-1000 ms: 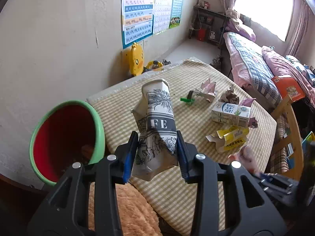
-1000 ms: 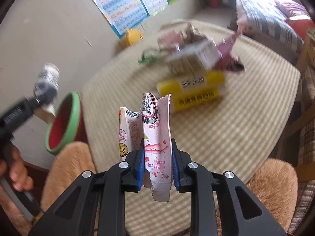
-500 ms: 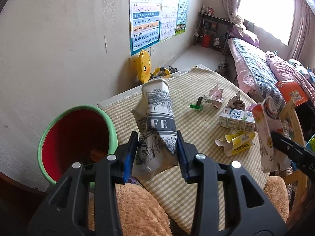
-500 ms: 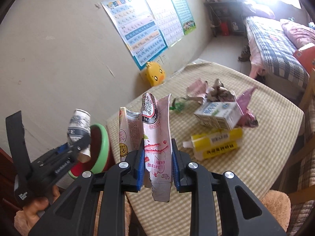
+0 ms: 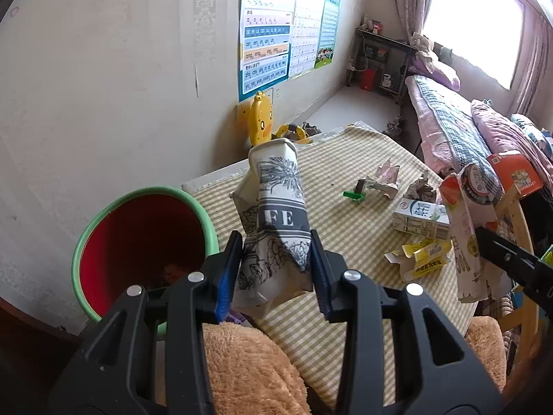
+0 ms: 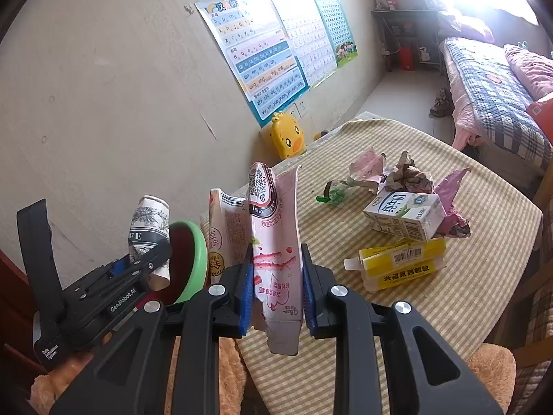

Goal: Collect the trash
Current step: 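Carry the cup and pink carton over the bucket and open both tools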

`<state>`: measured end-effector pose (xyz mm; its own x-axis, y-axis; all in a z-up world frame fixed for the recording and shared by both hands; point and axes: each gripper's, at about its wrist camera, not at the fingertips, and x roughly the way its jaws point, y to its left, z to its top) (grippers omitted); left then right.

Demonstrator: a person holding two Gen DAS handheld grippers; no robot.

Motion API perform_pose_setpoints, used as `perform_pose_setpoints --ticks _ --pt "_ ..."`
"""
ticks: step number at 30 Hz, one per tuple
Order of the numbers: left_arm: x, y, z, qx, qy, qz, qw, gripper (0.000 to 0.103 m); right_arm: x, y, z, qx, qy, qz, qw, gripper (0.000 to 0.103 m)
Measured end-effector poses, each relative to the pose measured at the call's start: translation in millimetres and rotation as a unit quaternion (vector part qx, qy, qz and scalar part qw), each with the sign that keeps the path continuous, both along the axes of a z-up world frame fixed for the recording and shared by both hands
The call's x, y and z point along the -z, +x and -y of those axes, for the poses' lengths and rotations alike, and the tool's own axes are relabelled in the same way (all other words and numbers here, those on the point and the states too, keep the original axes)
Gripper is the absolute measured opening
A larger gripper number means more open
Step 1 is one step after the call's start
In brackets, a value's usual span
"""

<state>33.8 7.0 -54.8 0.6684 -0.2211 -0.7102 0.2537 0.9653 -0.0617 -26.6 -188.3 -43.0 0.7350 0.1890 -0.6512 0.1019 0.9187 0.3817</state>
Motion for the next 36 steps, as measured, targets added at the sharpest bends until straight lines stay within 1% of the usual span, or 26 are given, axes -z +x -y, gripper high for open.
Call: perform_pose_setpoints --ticks 4,14,19,25,30,36 --pt "2 2 -5 -0.006 -0.001 -0.004 1.0000 0.037 -3 3 -6 -0.005 -0.004 0.003 1.000 0.022" --pt "1 6 -19 -0.027 0.002 0.007 0.9996 0.037 -10 15 -27 -0.022 -0.015 0.006 1.000 0.023" --pt "3 12 -35 -0.048 0.002 0.008 0.9988 0.037 -11 21 -37 -0.032 -0.016 0.006 0.999 0.023" --pt "4 18 -58 -0.078 0.009 0.010 0.9969 0.037 -12 31 -53 -0.046 -0.030 0.004 0.998 0.023" --pt "6 26 -83 -0.108 0.016 0.011 0.9940 0.037 -9 41 -68 -0.063 -0.039 -0.001 0.997 0.023" --pt "4 29 -104 -0.132 0.023 0.016 0.9909 0.037 -3 54 -87 -0.085 -0.045 -0.009 0.995 0.023"
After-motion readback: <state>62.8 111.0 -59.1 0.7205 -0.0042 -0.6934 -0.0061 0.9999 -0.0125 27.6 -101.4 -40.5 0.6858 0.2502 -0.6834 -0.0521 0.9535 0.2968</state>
